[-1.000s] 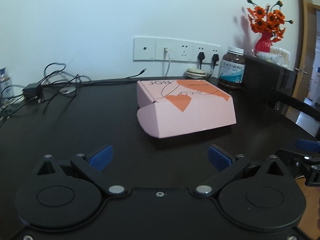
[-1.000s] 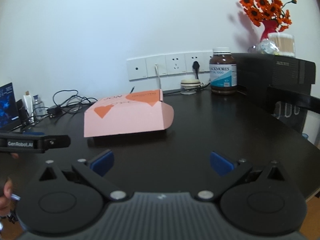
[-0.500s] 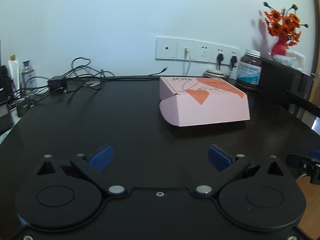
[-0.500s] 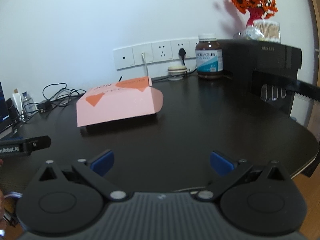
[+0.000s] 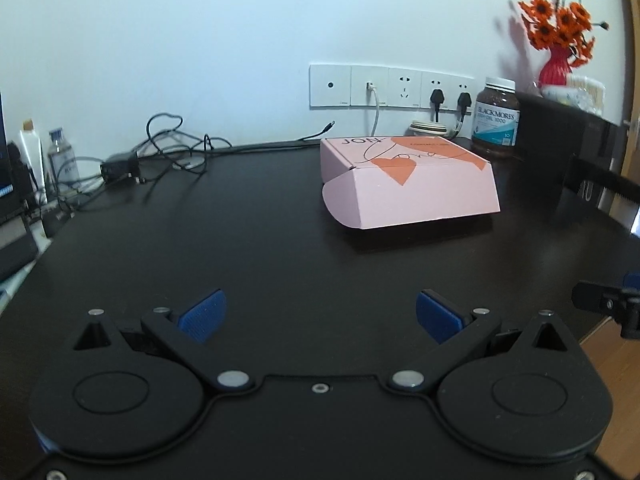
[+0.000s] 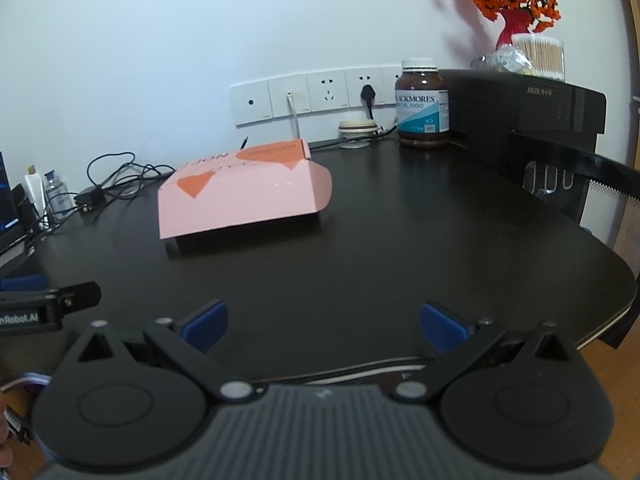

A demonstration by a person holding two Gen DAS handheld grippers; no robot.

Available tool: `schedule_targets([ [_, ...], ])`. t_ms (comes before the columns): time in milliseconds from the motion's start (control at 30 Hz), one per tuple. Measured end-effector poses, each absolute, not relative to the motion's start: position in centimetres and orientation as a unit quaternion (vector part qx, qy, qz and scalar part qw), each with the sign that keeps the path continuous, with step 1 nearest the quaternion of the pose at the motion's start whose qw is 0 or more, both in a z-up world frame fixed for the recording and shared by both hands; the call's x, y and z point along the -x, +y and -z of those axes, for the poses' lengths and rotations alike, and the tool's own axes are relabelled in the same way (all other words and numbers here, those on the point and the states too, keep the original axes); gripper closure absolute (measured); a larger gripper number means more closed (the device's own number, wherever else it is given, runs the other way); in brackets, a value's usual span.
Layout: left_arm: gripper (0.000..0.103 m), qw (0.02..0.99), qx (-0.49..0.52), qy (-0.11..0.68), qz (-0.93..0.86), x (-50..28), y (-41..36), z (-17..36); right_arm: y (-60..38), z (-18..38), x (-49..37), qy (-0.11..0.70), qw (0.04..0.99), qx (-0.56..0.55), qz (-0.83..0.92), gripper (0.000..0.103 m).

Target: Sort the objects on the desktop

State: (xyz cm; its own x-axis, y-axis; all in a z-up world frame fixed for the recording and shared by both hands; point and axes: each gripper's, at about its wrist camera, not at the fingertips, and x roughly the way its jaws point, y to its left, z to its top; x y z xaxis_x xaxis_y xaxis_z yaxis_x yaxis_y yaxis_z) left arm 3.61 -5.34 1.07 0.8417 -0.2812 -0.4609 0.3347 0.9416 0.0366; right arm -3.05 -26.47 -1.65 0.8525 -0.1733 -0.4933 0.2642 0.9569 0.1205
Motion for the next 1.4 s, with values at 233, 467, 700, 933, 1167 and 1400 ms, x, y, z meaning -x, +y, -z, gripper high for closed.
schedule_targets([
  [233,0.000,0.954,-0.075,0.242,0.163,-3.3,-5.6,-0.8,-26.1,1.5,3.0,0.248,0.959,-0.087,0.110,0.001],
  [467,0.000,0.954,-0.073,0.247,0.153,-3.4,-5.2,-0.4,-25.9,1.4,3.1,0.252,0.958,-0.083,0.111,0.001],
  [700,0.000,0.946,-0.050,0.266,0.179,-3.3,-4.6,-0.3,-25.6,1.4,3.0,0.259,0.955,-0.085,0.115,0.001],
  [933,0.000,0.950,-0.061,0.257,0.168,-2.8,-4.5,0.0,-25.3,1.6,2.9,0.267,0.952,-0.090,0.118,0.001],
  [1167,0.000,0.945,-0.037,0.275,0.176,-3.1,-3.8,0.0,-25.1,1.8,3.1,0.275,0.948,-0.099,0.124,0.001],
  [1400,0.000,0.944,-0.059,0.269,0.179,-3.1,-4.3,0.1,-24.7,1.6,3.1,0.277,0.948,-0.090,0.125,0.001],
])
